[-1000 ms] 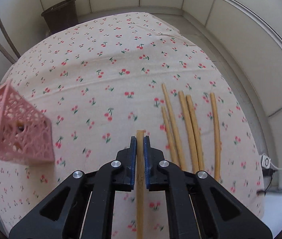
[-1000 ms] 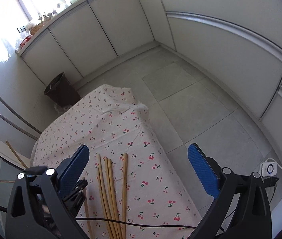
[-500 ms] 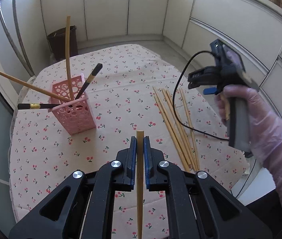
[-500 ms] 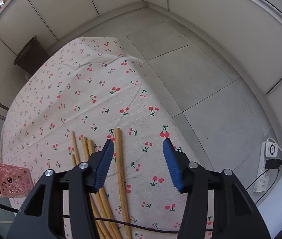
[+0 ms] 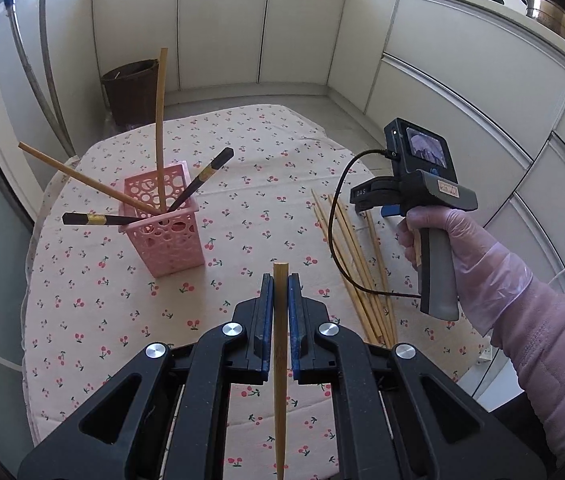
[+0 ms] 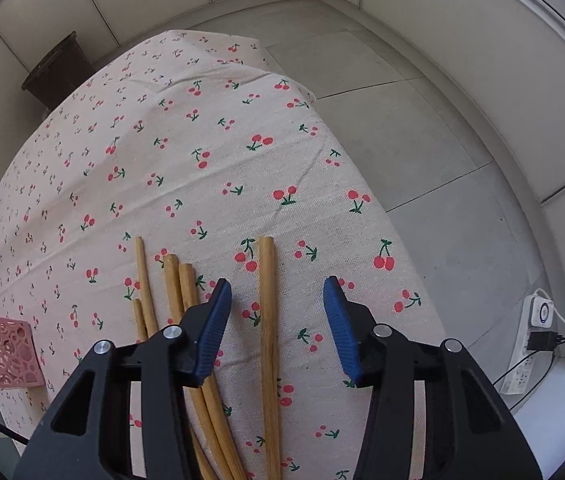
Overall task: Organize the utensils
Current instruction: 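Lift the chopstick with the left tool while the right tool grasps another chopstick, then carry both chopsticks upright over the pink holder with both tools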
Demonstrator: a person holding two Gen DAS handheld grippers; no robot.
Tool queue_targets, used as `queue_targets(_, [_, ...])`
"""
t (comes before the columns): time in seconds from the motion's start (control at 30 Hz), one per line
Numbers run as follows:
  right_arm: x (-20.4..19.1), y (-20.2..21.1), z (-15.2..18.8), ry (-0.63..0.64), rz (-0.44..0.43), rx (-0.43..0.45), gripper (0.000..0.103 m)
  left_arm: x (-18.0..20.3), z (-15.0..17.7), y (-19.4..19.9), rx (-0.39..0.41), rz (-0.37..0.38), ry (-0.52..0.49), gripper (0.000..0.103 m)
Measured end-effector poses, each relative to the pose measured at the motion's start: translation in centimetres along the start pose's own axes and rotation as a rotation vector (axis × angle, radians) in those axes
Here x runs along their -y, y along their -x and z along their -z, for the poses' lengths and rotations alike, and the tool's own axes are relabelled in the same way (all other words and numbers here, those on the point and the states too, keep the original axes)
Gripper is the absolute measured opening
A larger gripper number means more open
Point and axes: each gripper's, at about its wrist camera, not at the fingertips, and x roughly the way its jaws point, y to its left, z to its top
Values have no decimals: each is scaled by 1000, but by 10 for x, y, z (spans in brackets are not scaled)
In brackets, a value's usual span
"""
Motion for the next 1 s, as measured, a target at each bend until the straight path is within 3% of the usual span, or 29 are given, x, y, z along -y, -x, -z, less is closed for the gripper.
queue_targets(0.07, [2, -1, 0, -6, -11, -1, 9, -1, 0, 2, 3, -2, 3, 7])
queue_targets(0.2, [13, 10, 1, -44, -82, 22, 8, -4, -1, 2, 7, -3, 9, 7])
queue_targets(0.43, [8, 78, 10, 15, -191, 180, 8, -6, -3, 13, 42, 2, 12, 7])
queue_targets(0.83, [25, 171, 33, 68, -299, 329, 8, -10, -7, 35, 99, 5, 27, 7])
queue_targets(1.0, [24, 215, 36, 102, -343, 429, 8, -11, -9, 46, 133, 8, 27, 7])
